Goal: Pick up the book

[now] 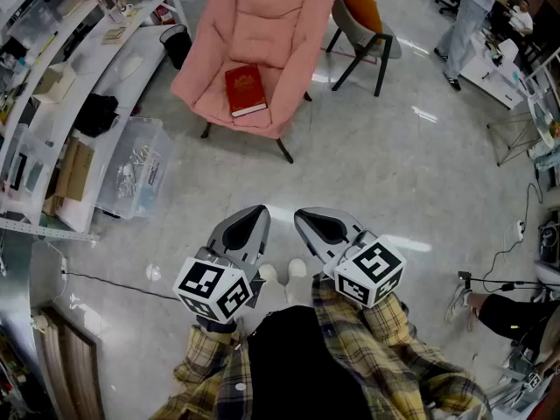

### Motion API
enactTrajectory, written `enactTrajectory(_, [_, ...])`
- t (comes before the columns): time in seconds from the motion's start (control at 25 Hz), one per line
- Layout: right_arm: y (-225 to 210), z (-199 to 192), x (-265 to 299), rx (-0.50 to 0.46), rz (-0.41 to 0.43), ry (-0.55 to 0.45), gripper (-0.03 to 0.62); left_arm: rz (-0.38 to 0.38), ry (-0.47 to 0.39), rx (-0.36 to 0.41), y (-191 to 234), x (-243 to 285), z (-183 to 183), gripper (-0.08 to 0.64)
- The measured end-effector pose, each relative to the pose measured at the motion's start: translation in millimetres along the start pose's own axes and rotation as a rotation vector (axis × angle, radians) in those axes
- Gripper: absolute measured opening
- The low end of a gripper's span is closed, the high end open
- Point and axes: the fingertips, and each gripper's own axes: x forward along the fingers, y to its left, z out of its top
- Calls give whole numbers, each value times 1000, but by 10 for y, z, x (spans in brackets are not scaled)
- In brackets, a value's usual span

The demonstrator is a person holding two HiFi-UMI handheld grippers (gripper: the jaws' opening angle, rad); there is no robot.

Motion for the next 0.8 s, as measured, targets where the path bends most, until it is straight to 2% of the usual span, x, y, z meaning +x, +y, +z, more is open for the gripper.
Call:
enactTrajectory(0.36, [-143,-15,-29,33,13,-9,17,13,-2,16,0,143,63,3])
enactTrajectory(0.8, [-218,-81,-161,39,73,-5,17,82,-39,24,-49,190,93,3])
